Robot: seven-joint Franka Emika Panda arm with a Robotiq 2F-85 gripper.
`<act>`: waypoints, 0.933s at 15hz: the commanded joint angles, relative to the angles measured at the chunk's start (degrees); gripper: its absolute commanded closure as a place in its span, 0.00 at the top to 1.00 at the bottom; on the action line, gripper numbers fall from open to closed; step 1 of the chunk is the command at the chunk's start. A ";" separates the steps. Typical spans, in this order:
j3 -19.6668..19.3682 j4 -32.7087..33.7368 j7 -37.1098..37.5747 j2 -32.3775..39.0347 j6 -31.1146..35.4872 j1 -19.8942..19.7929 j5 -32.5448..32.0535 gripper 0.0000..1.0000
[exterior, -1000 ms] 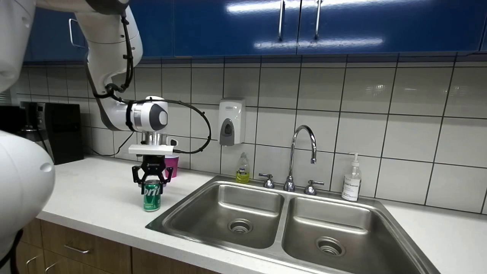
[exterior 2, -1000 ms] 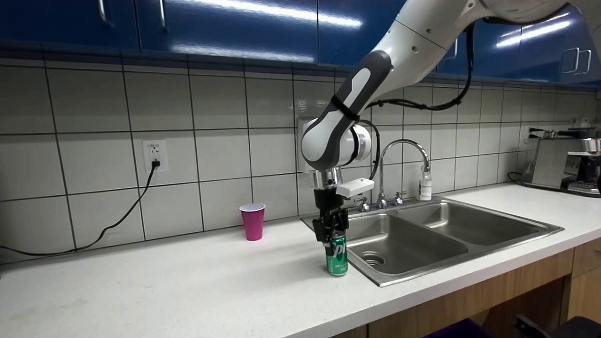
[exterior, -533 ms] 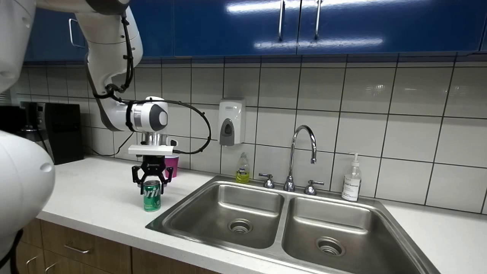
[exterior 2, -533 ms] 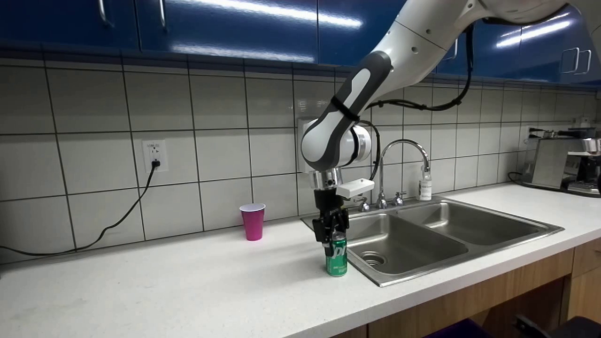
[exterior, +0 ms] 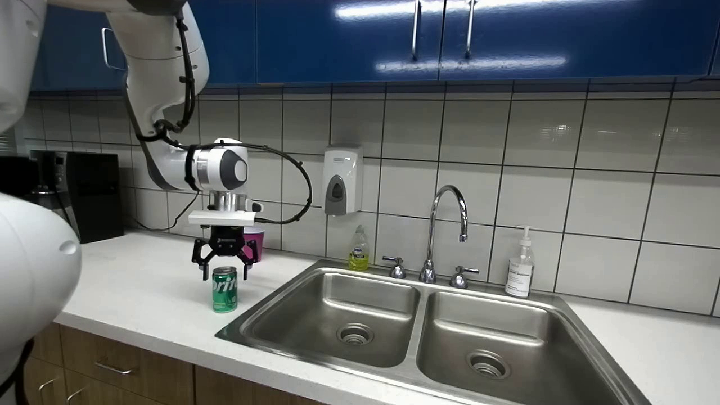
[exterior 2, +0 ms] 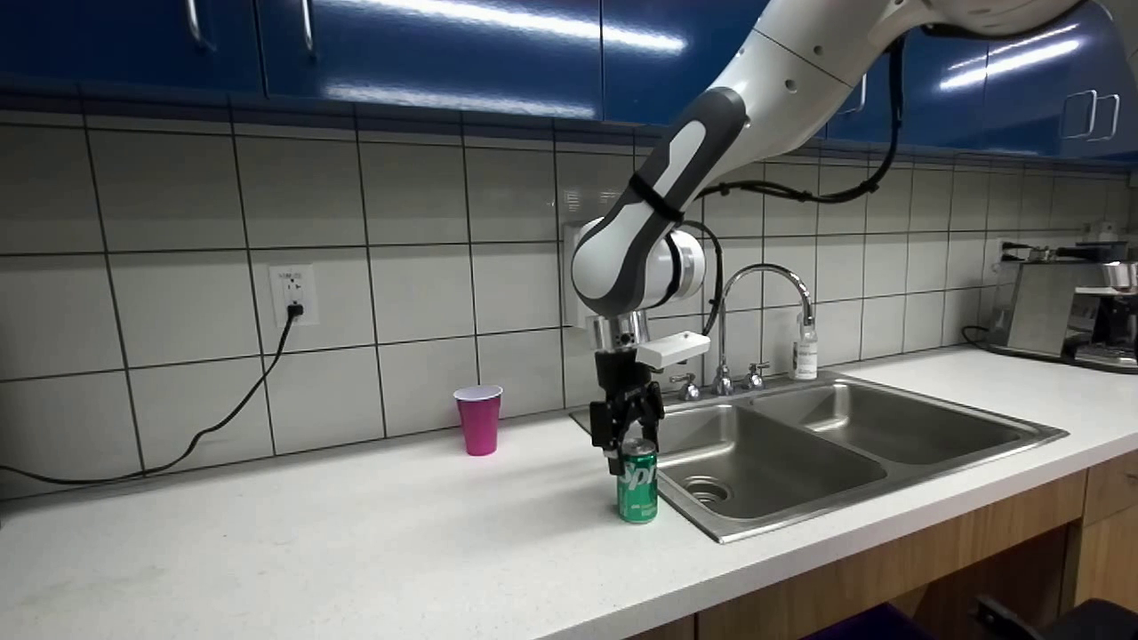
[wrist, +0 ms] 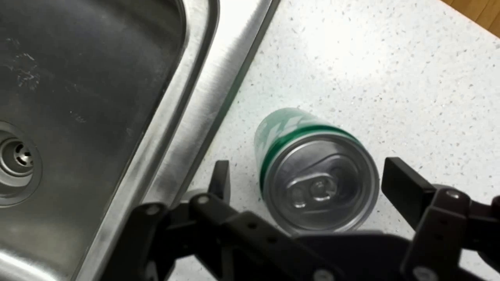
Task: Pick up the can from the sink and put it on the counter
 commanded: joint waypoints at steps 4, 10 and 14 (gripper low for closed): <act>0.54 -4.59 1.91 -8.02 -1.37 -0.36 -0.21 1.00; 0.49 -8.43 1.76 -13.88 -1.82 -0.39 -0.04 1.00; -0.01 -11.09 2.36 -17.96 -1.90 -0.79 0.14 1.00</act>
